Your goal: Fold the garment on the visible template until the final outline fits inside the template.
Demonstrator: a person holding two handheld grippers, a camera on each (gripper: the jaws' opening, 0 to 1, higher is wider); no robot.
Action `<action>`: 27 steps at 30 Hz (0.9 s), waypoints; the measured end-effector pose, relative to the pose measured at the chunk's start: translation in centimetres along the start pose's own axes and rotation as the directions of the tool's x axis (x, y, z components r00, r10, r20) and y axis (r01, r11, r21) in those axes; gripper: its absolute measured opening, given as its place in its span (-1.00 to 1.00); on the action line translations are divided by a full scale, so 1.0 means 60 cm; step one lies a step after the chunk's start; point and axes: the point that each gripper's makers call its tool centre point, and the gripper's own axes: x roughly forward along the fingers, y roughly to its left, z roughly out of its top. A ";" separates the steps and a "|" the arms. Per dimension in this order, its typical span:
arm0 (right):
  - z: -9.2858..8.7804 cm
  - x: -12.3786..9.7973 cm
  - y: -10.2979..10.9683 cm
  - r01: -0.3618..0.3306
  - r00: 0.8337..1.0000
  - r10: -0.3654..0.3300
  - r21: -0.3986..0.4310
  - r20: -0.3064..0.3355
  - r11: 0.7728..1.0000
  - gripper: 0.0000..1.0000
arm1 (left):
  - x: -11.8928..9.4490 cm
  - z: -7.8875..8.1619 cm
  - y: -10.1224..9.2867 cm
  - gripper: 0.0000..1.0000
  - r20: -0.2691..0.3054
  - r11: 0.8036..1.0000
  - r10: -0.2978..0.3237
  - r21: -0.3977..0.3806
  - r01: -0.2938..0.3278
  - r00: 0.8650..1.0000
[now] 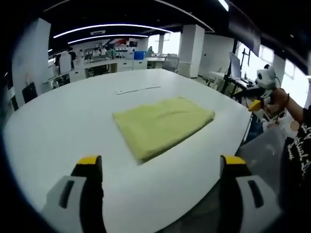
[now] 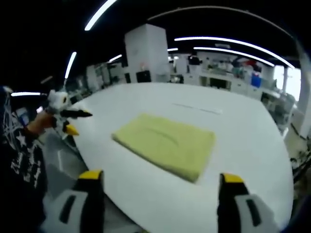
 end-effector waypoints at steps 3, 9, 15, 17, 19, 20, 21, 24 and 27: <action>0.001 -0.002 0.003 0.004 1.000 -0.004 0.000 0.005 1.000 0.98 | 0.001 -0.002 -0.004 0.96 -0.006 1.000 -0.008 0.006 0.008 1.000; -0.004 -0.006 0.002 0.012 1.000 -0.013 0.009 0.011 1.000 0.98 | 0.009 -0.007 -0.011 0.95 -0.022 1.000 -0.021 0.009 0.021 1.000; -0.006 -0.014 0.001 0.016 1.000 -0.017 0.016 0.023 1.000 0.98 | 0.011 -0.002 -0.013 0.96 -0.008 1.000 -0.021 0.005 0.022 1.000; -0.005 -0.015 0.003 0.015 1.000 -0.016 0.014 0.023 1.000 0.98 | 0.011 -0.003 -0.011 0.96 -0.006 1.000 -0.017 0.005 0.017 1.000; -0.004 -0.016 0.005 0.018 1.000 -0.018 0.010 0.025 1.000 0.98 | 0.011 -0.004 -0.011 0.96 -0.006 1.000 -0.019 -0.003 0.019 1.000; -0.003 -0.017 0.005 0.018 0.999 -0.019 0.010 0.027 1.000 0.98 | 0.011 -0.004 -0.012 0.96 -0.006 1.000 -0.020 -0.004 0.020 1.000; -0.001 -0.018 0.006 0.019 0.999 -0.019 0.012 0.031 1.000 0.98 | 0.011 -0.004 -0.013 0.96 -0.007 1.000 -0.022 -0.005 0.022 1.000; -0.001 -0.019 0.008 0.022 0.999 -0.022 0.012 0.035 1.000 0.98 | 0.012 -0.005 -0.014 0.95 -0.010 1.000 -0.021 -0.006 0.021 1.000; -0.003 -0.020 0.009 0.024 0.999 -0.024 0.012 0.034 1.000 0.98 | 0.013 -0.003 -0.013 0.95 -0.008 1.000 -0.018 -0.008 0.018 1.000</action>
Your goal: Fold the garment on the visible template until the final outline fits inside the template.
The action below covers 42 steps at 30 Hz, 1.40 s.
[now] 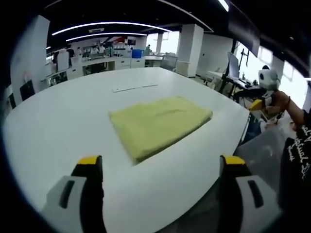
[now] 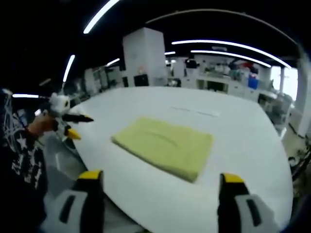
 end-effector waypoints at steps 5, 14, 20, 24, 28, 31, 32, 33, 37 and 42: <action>0.003 0.002 0.000 0.004 1.000 -0.005 0.010 0.011 1.000 0.98 | 0.003 0.000 0.004 0.94 -0.004 1.000 0.003 -0.009 -0.003 1.000; 0.001 0.000 0.002 -0.001 1.000 0.001 0.011 0.017 1.000 0.98 | 0.006 0.002 0.003 0.95 -0.002 1.000 0.001 -0.011 -0.001 1.000; -0.007 0.000 0.003 0.000 1.000 0.000 0.013 0.008 1.000 0.98 | 0.006 0.005 0.007 0.95 0.006 1.000 0.001 -0.024 -0.001 1.000; -0.011 -0.001 0.001 0.000 1.000 0.000 0.016 0.006 1.000 0.98 | 0.007 0.005 0.006 0.96 0.003 1.000 0.001 -0.018 -0.001 1.000; -0.016 0.002 0.003 -0.007 1.000 0.007 0.013 -0.003 1.000 0.98 | 0.006 0.005 0.009 0.96 0.005 1.000 0.006 -0.024 -0.006 1.000; -0.017 0.005 0.002 -0.006 1.000 0.006 0.010 -0.007 1.000 0.98 | 0.004 0.006 0.011 0.96 0.006 1.000 0.013 -0.022 -0.013 1.000; -0.018 0.006 0.002 -0.009 1.000 0.009 0.010 -0.007 1.000 0.98 | 0.003 0.007 0.012 0.96 0.008 1.000 0.015 -0.021 -0.015 1.000; -0.019 0.008 0.002 -0.012 1.000 0.012 0.014 -0.010 1.000 0.98 | 0.001 0.009 0.015 0.97 0.016 1.000 0.019 -0.022 -0.019 1.000; -0.023 0.012 0.004 -0.019 0.999 0.019 0.001 -0.029 1.000 0.98 | -0.002 0.005 0.018 0.97 0.010 0.999 0.026 -0.030 -0.026 1.000; -0.019 0.014 0.004 -0.027 0.999 0.027 0.000 -0.024 1.000 0.98 | -0.005 0.001 0.018 0.98 0.007 0.999 0.035 -0.032 -0.035 0.999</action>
